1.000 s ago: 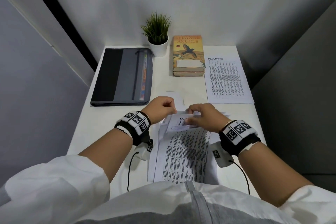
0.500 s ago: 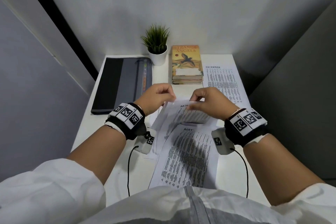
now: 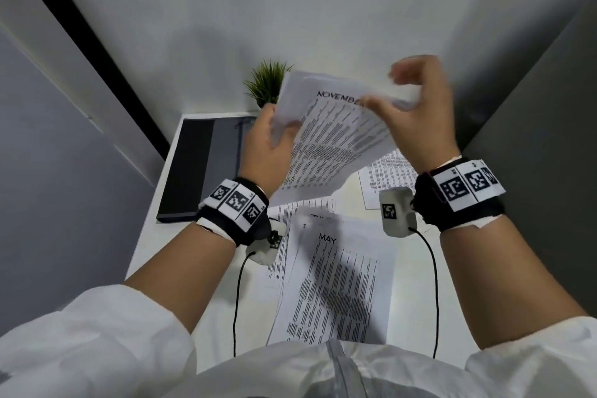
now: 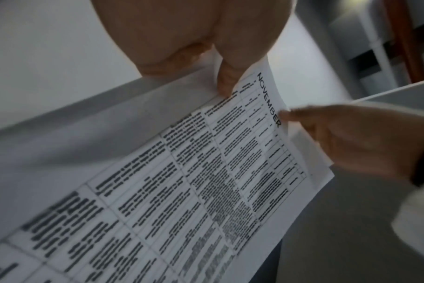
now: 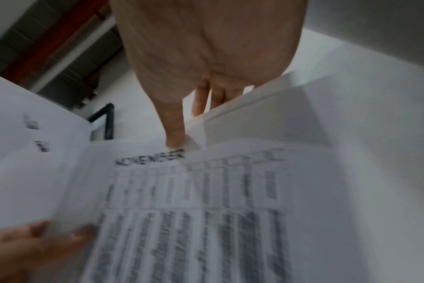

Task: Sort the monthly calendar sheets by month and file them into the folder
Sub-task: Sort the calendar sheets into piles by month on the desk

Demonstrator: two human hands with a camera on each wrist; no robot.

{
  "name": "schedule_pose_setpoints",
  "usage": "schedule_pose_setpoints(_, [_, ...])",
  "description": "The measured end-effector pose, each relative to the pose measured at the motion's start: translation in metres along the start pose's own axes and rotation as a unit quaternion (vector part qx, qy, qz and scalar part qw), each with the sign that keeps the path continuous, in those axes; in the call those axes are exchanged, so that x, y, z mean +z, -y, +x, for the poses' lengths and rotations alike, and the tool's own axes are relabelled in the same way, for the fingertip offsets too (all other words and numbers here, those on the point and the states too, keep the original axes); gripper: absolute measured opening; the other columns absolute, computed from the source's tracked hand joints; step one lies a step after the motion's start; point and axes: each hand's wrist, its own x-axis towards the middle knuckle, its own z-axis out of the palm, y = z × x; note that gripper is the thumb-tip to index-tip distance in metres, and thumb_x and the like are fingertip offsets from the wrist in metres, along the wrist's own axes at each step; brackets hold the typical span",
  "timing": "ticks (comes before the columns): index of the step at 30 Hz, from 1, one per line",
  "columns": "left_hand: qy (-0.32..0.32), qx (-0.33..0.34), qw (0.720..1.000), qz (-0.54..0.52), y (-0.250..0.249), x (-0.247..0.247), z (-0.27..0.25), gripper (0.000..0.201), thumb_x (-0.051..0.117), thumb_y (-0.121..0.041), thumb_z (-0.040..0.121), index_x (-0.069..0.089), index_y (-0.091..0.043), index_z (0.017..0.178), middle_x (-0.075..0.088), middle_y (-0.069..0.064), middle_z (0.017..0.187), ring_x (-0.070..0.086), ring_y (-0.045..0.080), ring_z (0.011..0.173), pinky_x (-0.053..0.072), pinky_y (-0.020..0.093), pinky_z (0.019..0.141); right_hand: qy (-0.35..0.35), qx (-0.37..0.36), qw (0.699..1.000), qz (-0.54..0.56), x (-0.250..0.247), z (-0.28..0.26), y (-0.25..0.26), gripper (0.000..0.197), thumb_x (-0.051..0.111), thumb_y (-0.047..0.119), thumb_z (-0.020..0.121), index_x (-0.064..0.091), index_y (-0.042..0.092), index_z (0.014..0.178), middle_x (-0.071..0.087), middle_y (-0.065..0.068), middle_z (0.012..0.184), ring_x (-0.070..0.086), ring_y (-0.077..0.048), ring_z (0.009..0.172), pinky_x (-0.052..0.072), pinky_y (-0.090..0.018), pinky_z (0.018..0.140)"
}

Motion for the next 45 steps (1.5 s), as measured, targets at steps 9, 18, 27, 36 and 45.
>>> schedule_pose_setpoints(9, [-0.009, -0.087, 0.996, -0.005, 0.022, 0.028, 0.004, 0.035, 0.056, -0.035, 0.094, 0.046, -0.023, 0.124, 0.06, 0.002, 0.123, 0.06, 0.009, 0.11, 0.052, 0.032, 0.088, 0.039, 0.285, 0.933, 0.216, 0.017, -0.025, -0.061, 0.014, 0.078, 0.022, 0.078, 0.068, 0.023, 0.088, 0.074, 0.014, 0.083, 0.07, -0.002, 0.076, 0.053, -0.022, 0.074])
schedule_pose_setpoints(18, [-0.005, -0.074, 0.997, 0.025, 0.076, 0.047, -0.021, 0.035, 0.047, -0.034, 0.098, 0.029, -0.026, 0.127, 0.055, -0.012, 0.107, 0.055, -0.012, 0.097, 0.047, 0.011, 0.084, 0.012, 0.293, 0.931, 0.217, 0.031, -0.047, -0.108, 0.03, 0.074, 0.01, 0.074, 0.07, 0.012, 0.104, 0.073, -0.003, 0.101, 0.067, -0.015, 0.092, 0.051, -0.021, 0.072])
schedule_pose_setpoints(27, [-0.054, -0.18, 0.982, 0.024, 0.107, 0.065, -0.003, 0.05, 0.044, -0.028, 0.093, 0.027, -0.075, 0.095, 0.047, -0.022, 0.094, 0.048, -0.027, 0.067, 0.038, -0.003, 0.055, -0.018, 0.413, 0.88, 0.232, 0.064, -0.046, -0.153, 0.024, 0.069, 0.001, 0.069, 0.07, 0.011, 0.09, 0.075, 0.001, 0.091, 0.068, -0.011, 0.084, 0.05, -0.023, 0.069])
schedule_pose_setpoints(36, [-0.078, -0.213, 0.974, -0.008, 0.103, 0.058, 0.019, 0.065, 0.045, -0.043, 0.09, 0.027, -0.015, 0.146, 0.063, -0.001, 0.112, 0.06, 0.005, 0.098, 0.054, 0.04, 0.088, -0.011, 0.348, 0.909, 0.23, 0.066, -0.016, -0.141, 0.023, 0.068, 0.006, 0.069, 0.071, 0.017, 0.089, 0.074, 0.003, 0.094, 0.068, -0.016, 0.092, 0.053, -0.025, 0.073])
schedule_pose_setpoints(45, [-0.085, -0.198, 0.976, 0.019, 0.111, 0.063, 0.005, 0.019, 0.044, -0.014, 0.099, 0.042, -0.033, 0.097, 0.042, -0.013, 0.075, 0.043, -0.015, 0.046, 0.032, 0.002, 0.042, 0.001, 0.439, 0.864, 0.245, 0.08, -0.047, -0.166, 0.027, 0.064, -0.003, 0.075, 0.071, 0.01, 0.097, 0.073, -0.007, 0.099, 0.065, -0.028, 0.099, 0.051, -0.039, 0.088])
